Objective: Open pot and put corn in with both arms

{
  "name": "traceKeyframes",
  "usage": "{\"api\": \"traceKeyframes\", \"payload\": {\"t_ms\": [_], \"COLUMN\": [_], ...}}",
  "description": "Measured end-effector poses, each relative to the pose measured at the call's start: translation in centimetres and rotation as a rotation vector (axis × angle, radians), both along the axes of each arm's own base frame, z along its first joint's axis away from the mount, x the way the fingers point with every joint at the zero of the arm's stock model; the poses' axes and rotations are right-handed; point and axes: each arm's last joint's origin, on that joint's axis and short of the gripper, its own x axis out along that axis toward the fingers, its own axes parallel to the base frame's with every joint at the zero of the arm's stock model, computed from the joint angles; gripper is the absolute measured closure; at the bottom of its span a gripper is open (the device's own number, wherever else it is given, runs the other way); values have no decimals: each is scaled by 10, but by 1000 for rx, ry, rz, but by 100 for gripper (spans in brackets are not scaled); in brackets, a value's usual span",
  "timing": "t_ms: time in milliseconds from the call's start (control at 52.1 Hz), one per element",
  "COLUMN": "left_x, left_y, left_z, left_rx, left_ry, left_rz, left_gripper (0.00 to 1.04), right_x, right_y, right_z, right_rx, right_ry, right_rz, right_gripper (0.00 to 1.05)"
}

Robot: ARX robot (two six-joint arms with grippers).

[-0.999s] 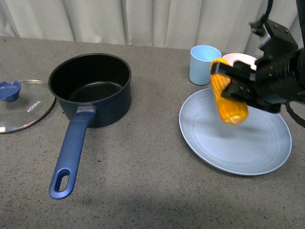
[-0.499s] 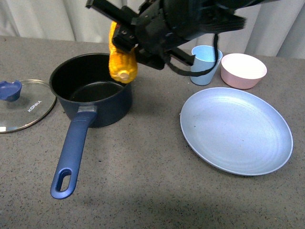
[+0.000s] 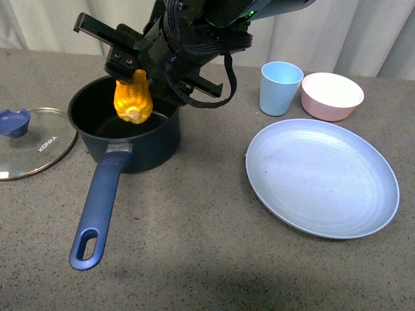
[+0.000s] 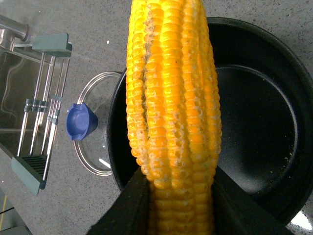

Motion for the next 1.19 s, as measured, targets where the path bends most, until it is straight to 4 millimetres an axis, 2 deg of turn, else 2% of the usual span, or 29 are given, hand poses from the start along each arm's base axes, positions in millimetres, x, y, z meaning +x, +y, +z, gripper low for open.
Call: {"api": "traceKeyframes", "payload": {"t_ms": [115, 288, 346, 499, 595, 672, 788, 1172, 1191], "left_x": [0, 0, 0, 0, 0, 0, 0, 0, 0], "left_y": [0, 0, 0, 0, 0, 0, 0, 0, 0], "left_z": [0, 0, 0, 0, 0, 0, 0, 0, 0], "left_rx": [0, 0, 0, 0, 0, 0, 0, 0, 0], "left_ry": [0, 0, 0, 0, -1, -1, -1, 0, 0], "left_rz": [0, 0, 0, 0, 0, 0, 0, 0, 0], "left_gripper": [6, 6, 6, 6, 6, 6, 6, 6, 6], "right_x": [0, 0, 0, -9, -20, -35, -57, -137, -139], "right_y": [1, 1, 0, -15, -38, -64, -93, -182, -185], "right_z": [-1, 0, -1, -1, 14, 32, 40, 36, 34], "right_rx": [0, 5, 4, -30, -89, -118, -151, -351, -381], "right_ry": [1, -8, -14, -78, -192, -297, -352, -411, -453], "right_rz": [1, 2, -5, -58, -125, -172, -222, -333, -359], "right_gripper": [50, 13, 7, 9, 9, 9, 9, 9, 11]}}
